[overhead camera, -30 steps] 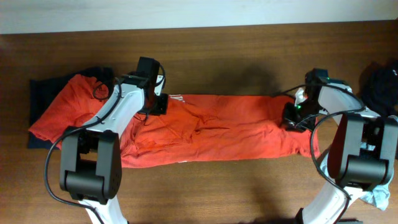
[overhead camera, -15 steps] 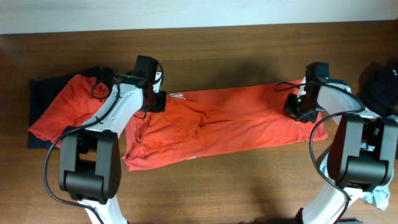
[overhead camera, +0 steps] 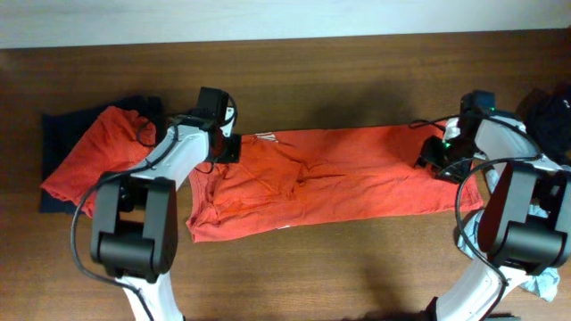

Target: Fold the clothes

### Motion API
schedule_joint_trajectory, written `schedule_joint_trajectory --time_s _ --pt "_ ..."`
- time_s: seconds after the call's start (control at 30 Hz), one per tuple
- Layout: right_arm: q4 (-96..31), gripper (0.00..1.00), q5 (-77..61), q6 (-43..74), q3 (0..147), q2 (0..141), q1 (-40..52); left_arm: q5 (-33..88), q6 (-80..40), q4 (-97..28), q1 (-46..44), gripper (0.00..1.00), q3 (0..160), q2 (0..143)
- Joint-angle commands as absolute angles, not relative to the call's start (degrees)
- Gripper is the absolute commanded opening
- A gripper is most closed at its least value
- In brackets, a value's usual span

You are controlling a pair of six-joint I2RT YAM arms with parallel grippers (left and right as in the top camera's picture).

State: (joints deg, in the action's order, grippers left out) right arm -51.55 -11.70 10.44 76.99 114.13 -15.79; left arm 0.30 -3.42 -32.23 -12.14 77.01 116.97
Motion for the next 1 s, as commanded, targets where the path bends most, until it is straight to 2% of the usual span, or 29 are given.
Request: schedule_joint_trajectory --time_s 0.0,0.27,0.5,0.73,0.77,0.83,0.87,0.9,0.97 --pt "-52.75 0.60 -12.27 9.69 79.53 110.24 -15.73 1.10 -2.94 -28.64 -11.66 0.00 76.16 122.98" --pt "-55.02 0.61 -12.27 9.78 79.55 108.03 -15.79 1.13 -2.94 -20.08 -10.15 0.00 76.86 125.73" --pt "-55.64 0.62 -12.27 9.91 79.55 108.03 -15.79 1.08 -2.92 -19.55 -6.39 0.00 80.95 125.73" --pt "-55.13 0.72 -12.32 9.91 79.55 108.03 -16.14 1.87 -1.13 -24.95 -2.94 0.01 87.31 125.67" --pt "-55.02 0.74 -12.51 9.87 79.55 108.03 -16.40 2.28 -0.03 -26.85 -2.94 0.05 89.27 125.67" --pt "-54.50 0.76 -14.28 8.40 79.55 108.03 -17.26 2.33 0.10 -30.63 -3.01 0.23 93.08 125.64" --pt "-53.71 0.79 -18.52 4.21 79.55 108.03 -18.37 2.42 0.10 -34.89 -3.38 0.44 97.21 125.64" --pt "-53.32 0.80 -20.14 2.90 79.53 108.05 -19.25 2.39 0.10 -36.95 -3.66 0.52 99.26 125.64" --pt "-52.69 0.85 -21.39 1.80 79.53 108.09 -21.02 2.39 0.10 -41.01 -4.29 0.60 103.35 125.64"
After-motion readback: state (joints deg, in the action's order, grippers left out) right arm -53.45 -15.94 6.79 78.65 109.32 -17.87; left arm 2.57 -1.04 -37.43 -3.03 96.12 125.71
